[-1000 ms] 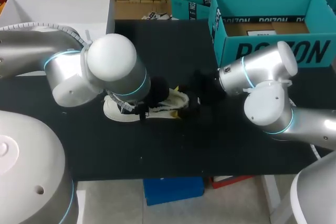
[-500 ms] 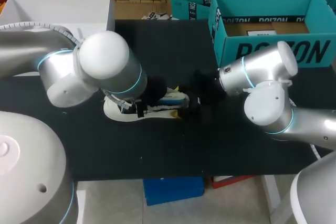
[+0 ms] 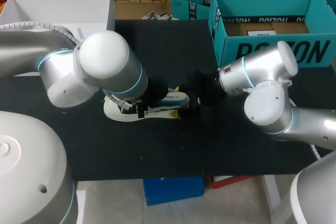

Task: Take the shoe out of the shoebox, open the shoe tongue, remove and reinsert the insole, then place the shoe into the shoebox

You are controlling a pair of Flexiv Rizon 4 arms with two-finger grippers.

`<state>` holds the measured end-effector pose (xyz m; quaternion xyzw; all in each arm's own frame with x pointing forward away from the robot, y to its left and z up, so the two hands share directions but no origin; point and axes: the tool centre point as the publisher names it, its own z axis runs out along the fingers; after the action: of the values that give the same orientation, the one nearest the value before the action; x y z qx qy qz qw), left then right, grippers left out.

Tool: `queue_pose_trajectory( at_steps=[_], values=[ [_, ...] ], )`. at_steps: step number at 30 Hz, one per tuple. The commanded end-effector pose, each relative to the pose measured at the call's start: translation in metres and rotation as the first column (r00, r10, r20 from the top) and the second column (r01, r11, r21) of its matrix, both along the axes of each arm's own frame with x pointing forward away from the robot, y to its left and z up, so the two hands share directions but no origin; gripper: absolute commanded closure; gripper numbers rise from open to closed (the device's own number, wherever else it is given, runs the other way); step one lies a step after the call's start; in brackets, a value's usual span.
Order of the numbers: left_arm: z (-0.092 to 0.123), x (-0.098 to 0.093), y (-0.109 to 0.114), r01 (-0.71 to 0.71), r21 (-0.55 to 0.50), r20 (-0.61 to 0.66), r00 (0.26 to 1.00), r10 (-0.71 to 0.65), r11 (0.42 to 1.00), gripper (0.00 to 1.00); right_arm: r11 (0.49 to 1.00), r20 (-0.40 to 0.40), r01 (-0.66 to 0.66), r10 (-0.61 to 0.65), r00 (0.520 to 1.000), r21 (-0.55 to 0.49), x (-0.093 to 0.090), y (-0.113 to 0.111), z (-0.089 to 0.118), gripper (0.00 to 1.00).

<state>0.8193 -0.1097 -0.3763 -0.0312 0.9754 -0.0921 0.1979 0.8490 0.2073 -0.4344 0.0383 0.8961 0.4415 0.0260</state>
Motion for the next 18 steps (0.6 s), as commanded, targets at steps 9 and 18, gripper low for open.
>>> queue_pose_trajectory(
  at_steps=[9,18],
  values=[
    [-0.001,0.003,-0.015,0.033,0.012,0.001,0.999,-0.033,0.999,0.58,1.0,0.0,0.002,-0.002,1.0,-0.001,0.002,0.0,-0.003,1.0],
    [-0.004,-0.001,-0.034,0.108,0.016,0.028,0.994,-0.108,0.994,0.58,1.0,0.0,0.002,-0.002,1.0,-0.001,0.002,0.0,-0.003,1.0]
  ],
)
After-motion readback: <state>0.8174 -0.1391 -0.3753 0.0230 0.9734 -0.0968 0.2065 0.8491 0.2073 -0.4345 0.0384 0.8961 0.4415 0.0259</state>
